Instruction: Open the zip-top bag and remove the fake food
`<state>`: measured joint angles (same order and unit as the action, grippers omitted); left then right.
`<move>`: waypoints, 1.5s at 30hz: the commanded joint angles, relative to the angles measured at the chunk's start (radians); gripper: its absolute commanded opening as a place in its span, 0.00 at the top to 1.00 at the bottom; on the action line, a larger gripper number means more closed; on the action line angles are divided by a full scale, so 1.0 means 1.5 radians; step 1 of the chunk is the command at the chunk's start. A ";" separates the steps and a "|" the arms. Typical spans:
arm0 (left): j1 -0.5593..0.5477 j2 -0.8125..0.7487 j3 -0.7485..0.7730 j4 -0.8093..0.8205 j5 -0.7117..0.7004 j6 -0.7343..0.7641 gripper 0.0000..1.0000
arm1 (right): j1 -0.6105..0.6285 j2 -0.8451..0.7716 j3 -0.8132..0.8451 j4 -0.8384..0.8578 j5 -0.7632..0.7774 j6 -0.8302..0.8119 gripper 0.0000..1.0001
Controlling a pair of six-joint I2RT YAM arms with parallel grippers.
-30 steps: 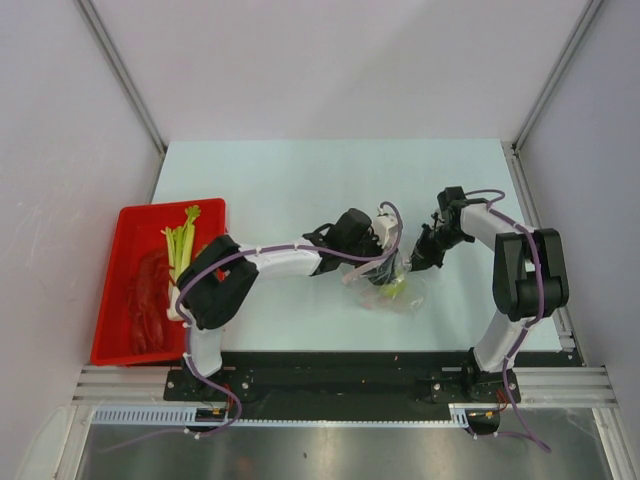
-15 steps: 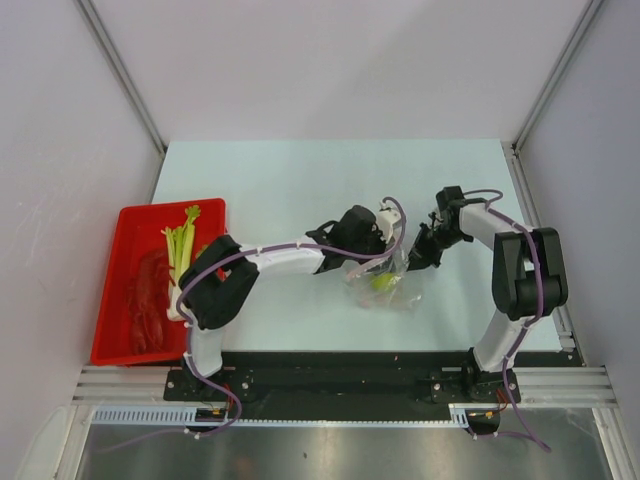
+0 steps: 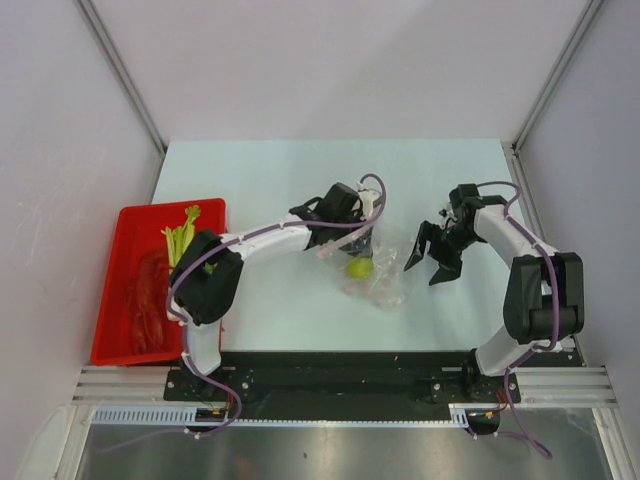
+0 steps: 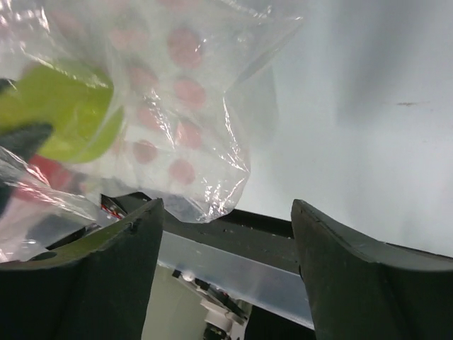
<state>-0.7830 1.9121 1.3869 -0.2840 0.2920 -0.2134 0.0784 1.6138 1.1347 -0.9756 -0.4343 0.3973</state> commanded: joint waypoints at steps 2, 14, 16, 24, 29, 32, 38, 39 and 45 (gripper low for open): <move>0.015 -0.034 0.058 -0.062 0.035 -0.038 1.00 | 0.022 -0.013 -0.012 0.004 -0.029 -0.034 0.20; 0.057 -0.077 0.042 -0.076 0.113 -0.103 1.00 | 0.061 0.048 -0.094 0.265 -0.089 0.093 0.66; 0.069 -0.099 0.037 -0.087 0.116 -0.105 1.00 | 0.046 0.047 -0.094 0.280 -0.069 0.108 0.90; 0.104 -0.210 0.022 -0.130 0.020 -0.119 1.00 | -0.017 0.059 -0.084 0.337 -0.036 0.097 1.00; 0.136 -0.264 0.033 -0.160 -0.017 -0.132 1.00 | -0.032 0.068 -0.075 0.355 -0.018 0.088 1.00; 0.147 -0.285 0.040 -0.209 -0.055 -0.131 1.00 | -0.047 0.077 -0.069 0.375 -0.016 0.099 1.00; 0.164 -0.400 0.038 -0.296 -0.252 -0.092 1.00 | -0.076 0.081 -0.042 0.377 0.033 0.146 1.00; 0.169 -0.421 0.030 -0.295 -0.282 -0.085 1.00 | -0.077 0.082 -0.038 0.374 0.038 0.151 1.00; 0.297 -0.530 -0.067 -0.327 -0.440 -0.110 1.00 | -0.076 0.089 -0.010 0.340 0.055 0.160 0.95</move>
<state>-0.4797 1.1858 1.3567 -0.7082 -0.1509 -0.3645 -0.0383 1.7382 1.0702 -0.4465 -0.3882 0.6182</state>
